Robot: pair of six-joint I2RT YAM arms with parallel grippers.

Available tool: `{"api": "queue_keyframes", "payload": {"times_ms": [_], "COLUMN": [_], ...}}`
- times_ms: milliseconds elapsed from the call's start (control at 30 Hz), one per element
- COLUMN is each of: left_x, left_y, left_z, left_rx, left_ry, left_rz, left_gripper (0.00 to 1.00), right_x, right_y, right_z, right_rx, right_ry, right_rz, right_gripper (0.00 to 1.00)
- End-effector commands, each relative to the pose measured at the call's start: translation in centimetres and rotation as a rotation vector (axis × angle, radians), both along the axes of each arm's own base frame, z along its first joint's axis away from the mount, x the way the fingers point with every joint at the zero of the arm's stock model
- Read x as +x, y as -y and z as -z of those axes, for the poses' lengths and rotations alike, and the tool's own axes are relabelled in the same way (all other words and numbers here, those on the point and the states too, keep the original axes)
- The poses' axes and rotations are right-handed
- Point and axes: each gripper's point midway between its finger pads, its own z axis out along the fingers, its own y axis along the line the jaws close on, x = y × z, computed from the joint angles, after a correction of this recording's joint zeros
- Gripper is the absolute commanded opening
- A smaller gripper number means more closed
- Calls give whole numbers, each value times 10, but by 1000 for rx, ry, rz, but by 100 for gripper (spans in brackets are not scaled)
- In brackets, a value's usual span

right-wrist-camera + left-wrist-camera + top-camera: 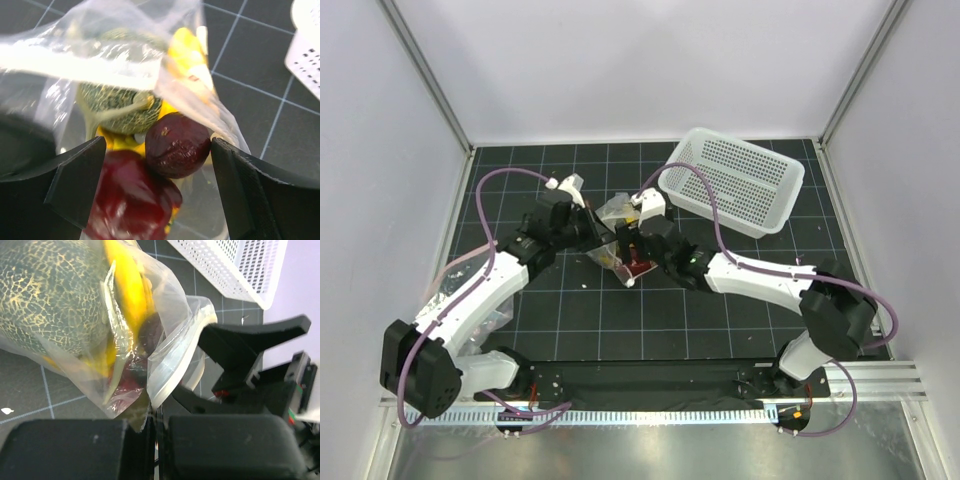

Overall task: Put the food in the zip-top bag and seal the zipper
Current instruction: Place the fake fruit in the zipper food storage bag, then adjust the zipper food storage bag at the center of the board.

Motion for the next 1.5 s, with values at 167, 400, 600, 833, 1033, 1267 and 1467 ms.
{"api": "queue_keyframes", "payload": {"times_ms": [167,400,600,833,1033,1267,1467], "left_x": [6,6,6,5,4,3,-7], "left_y": [-6,-22,-37,-37,-39,-42,-34], "left_z": [-25,-36,-40,-42,-46,-50,-56], "left_rx": [-95,-81,-53,-54,-53,-53,-90], "left_ry": [67,113,143,148,163,173,166], "left_rz": [-25,-83,-145,-143,-149,-160,-108], "left_gripper": [0,0,0,0,0,0,0], "right_x": [-14,-20,-37,-67,-72,-77,-83], "right_y": [12,25,7,-10,-13,-26,-17], "right_z": [-74,-77,-56,-50,-37,-20,-54], "right_rx": [126,116,81,140,88,25,75], "right_ry": [44,-35,-81,-91,-94,-125,-87], "right_rz": [8,82,18,-75,-45,-42,-42], "right_gripper": [86,76,70,70,65,37,1]}}
